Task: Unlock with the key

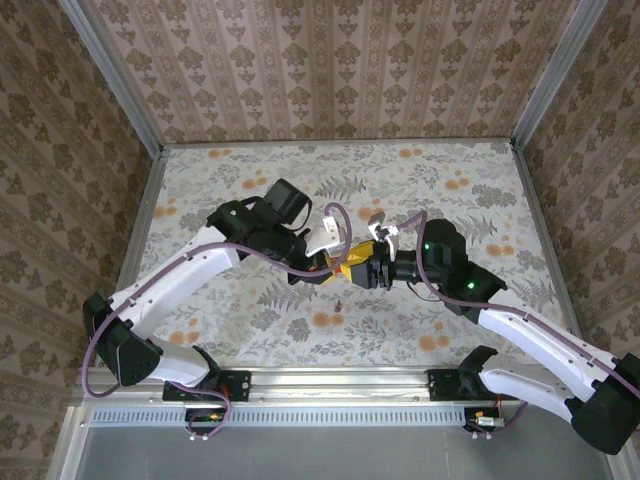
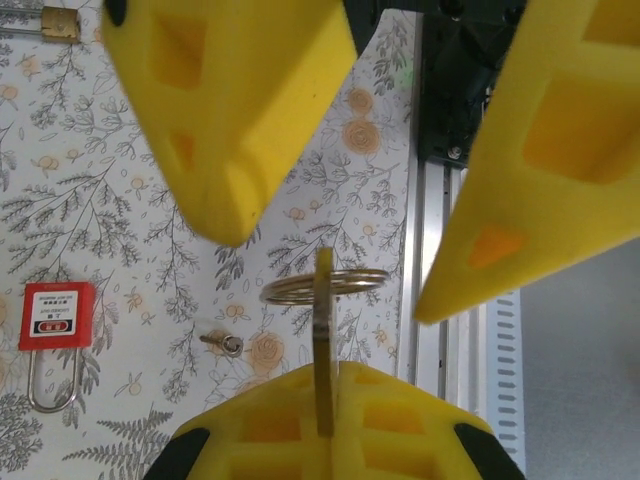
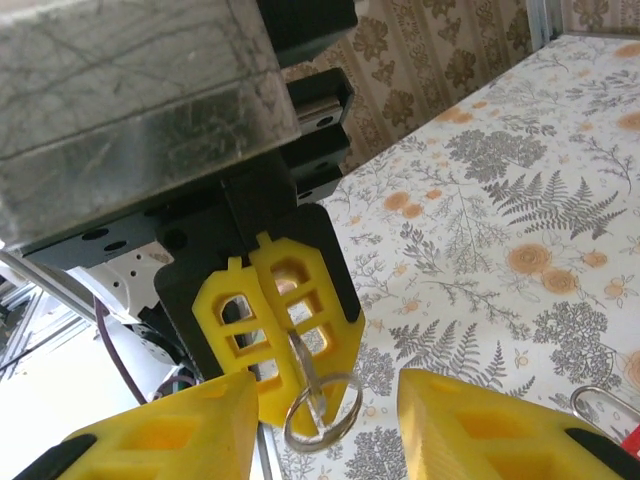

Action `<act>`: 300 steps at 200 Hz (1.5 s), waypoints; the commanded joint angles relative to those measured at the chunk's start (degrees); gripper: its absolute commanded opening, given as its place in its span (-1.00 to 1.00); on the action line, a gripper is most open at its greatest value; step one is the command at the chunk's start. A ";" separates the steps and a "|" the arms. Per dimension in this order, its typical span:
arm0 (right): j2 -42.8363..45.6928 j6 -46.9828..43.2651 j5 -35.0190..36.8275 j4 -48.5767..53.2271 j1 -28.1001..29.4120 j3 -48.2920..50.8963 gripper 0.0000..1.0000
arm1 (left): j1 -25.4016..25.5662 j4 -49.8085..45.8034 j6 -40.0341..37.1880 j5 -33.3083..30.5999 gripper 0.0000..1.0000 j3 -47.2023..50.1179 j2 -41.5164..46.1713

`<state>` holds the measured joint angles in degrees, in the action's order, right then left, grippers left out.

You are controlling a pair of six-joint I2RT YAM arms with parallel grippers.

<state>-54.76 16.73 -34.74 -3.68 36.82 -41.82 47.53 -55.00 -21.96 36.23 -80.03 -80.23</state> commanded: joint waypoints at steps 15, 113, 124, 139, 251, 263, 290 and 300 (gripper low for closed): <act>-0.78 0.38 -0.92 -3.47 0.87 -2.04 -0.28 | -0.12 0.36 -0.96 3.39 -1.00 -1.15 -1.00; -1.16 1.11 -1.73 -3.26 1.33 -1.95 -0.56 | 0.00 0.86 -1.33 3.67 -1.00 -1.64 -1.33; -1.14 1.10 -1.69 -3.09 1.41 -1.95 -0.56 | -0.03 0.80 -1.38 3.74 -1.00 -1.79 -1.31; -1.14 1.12 -1.73 -3.01 1.48 -1.95 -0.57 | -0.01 0.90 -1.42 3.98 -1.00 -1.95 -1.39; 0.29 1.19 0.77 0.43 2.46 -3.09 -1.00 | -0.43 4.30 -0.18 1.61 -0.75 -0.42 -0.57; 1.00 0.92 3.36 1.35 2.47 -2.83 -1.00 | -0.52 5.66 0.43 0.99 -0.43 0.85 0.36; 1.72 0.12 6.73 5.86 2.47 -4.63 -1.00 | -0.58 12.37 3.38 -4.87 0.10 5.91 4.20; 2.22 0.03 8.30 6.68 2.47 -4.98 -1.00 | -0.59 14.96 4.27 -5.53 0.28 7.87 5.92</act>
<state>-54.19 17.69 -30.74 -0.67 38.96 -43.86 47.18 -47.20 -20.21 34.46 -75.94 -78.61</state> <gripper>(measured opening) 0.053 0.565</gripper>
